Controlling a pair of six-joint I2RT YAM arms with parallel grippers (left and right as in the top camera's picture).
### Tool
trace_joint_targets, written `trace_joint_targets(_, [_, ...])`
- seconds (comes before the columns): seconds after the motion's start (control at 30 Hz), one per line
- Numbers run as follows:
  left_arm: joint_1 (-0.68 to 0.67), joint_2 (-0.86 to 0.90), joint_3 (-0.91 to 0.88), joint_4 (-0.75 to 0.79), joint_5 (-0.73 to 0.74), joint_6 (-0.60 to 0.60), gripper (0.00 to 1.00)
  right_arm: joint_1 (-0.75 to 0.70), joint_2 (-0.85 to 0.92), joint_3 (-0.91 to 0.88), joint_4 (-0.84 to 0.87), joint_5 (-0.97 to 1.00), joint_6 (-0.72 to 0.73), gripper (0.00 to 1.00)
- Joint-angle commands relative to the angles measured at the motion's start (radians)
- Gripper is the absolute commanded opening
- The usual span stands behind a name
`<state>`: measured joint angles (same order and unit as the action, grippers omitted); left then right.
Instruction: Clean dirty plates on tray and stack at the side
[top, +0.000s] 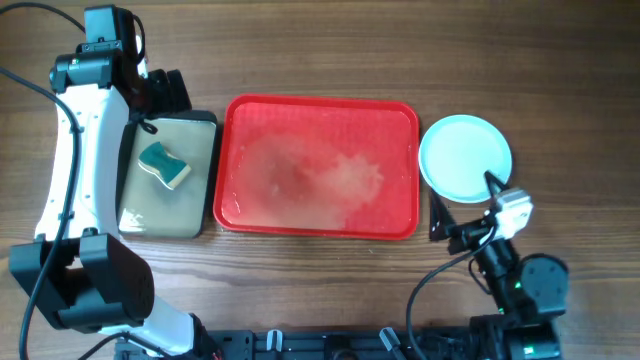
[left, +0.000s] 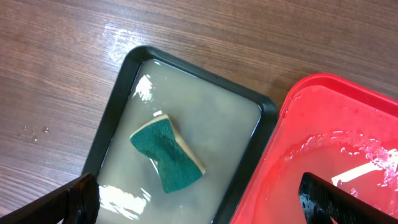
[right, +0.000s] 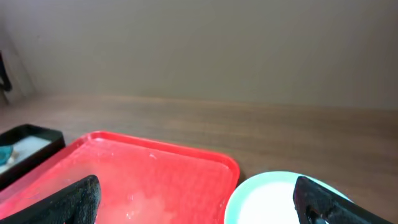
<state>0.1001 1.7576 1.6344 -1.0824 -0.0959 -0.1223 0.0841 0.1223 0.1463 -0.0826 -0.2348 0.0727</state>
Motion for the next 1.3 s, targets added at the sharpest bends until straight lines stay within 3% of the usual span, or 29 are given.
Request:
trace_joint_targets(0.0, [0.007,0.005,0.005,0.0,-0.005,-0.017,1.0,-0.004,-0.109,-0.085,0.016,-0.028,-0.013,1.0])
trace_joint_targets(0.63, [0.005,-0.005,0.004,0.0,-0.005,-0.017,1.0,-0.004,-0.117,-0.109,0.03,-0.028,-0.01,1.0])
trace_joint_targets(0.83, [-0.058,-0.273,-0.002,0.014,0.031,-0.017,1.0,-0.004,-0.117,-0.109,0.03,-0.028,-0.01,1.0])
trace_joint_targets(0.9, [-0.087,-0.377,-0.061,0.111,0.056,-0.017,1.0,-0.004,-0.117,-0.109,0.03,-0.028,-0.01,1.0])
trace_joint_targets(0.97, [-0.121,-0.529,-0.232,0.31,0.076,-0.018,1.0,-0.004,-0.117,-0.109,0.03,-0.028,-0.01,1.0])
trace_joint_targets(1.27, [-0.132,-1.152,-1.247,1.234,0.133,-0.077,1.0,-0.004,-0.117,-0.109,0.03,-0.028,-0.01,1.0])
